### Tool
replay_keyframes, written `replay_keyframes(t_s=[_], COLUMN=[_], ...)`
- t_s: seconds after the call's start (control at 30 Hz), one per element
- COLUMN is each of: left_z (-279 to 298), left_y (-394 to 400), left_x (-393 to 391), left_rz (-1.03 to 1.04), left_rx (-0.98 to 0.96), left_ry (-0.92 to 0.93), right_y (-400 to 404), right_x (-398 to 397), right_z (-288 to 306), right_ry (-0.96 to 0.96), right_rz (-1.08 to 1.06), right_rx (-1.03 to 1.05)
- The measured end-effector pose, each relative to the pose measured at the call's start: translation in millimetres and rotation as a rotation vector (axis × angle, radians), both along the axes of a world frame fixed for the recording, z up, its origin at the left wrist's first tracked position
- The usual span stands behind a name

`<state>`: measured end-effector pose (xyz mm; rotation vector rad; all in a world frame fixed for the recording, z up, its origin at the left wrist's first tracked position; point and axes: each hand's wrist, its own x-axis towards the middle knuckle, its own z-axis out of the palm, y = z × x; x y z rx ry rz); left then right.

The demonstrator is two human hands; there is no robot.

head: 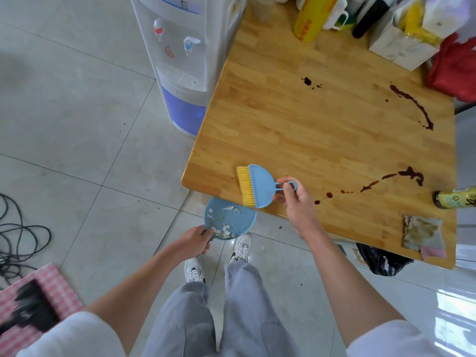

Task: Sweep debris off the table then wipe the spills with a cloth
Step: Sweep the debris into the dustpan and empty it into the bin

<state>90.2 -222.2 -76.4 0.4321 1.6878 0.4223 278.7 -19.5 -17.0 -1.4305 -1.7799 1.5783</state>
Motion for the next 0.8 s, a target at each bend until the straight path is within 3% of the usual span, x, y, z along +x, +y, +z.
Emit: replay_keyframes(t_s=[0.17,0.37,0.5,0.6,0.8], left_z=[-1.2,-3.4,-5.1,-5.9,-6.4], left_y=[-0.2,0.4,-1.5,-4.8,-18.4], left_x=[-0.6,0.5,-0.4,-0.9,-4.7], left_rz=[-0.001,0.02,-0.002,-0.01,-0.02], left_rx=[-0.008,-0.017,-0.015,-0.011,-0.025], left_ry=[0.009,0.008,0.019,0.016,0.013], right_y=[2.4,-18.6,1.5,-0.3,-12.0], right_x=[-10.7,-24.3,-12.5,-7.1,-20.3], right_z=[5.3,2.9,13.9,13.9,33.3], right_ry=[0.004,0.007,0.083,-0.025,-0.027], right_rz=[-0.048,0.086,-0.07,0.015,0.005], right_rx=[0.028,-0.063,-0.092,-0.063,-0.018])
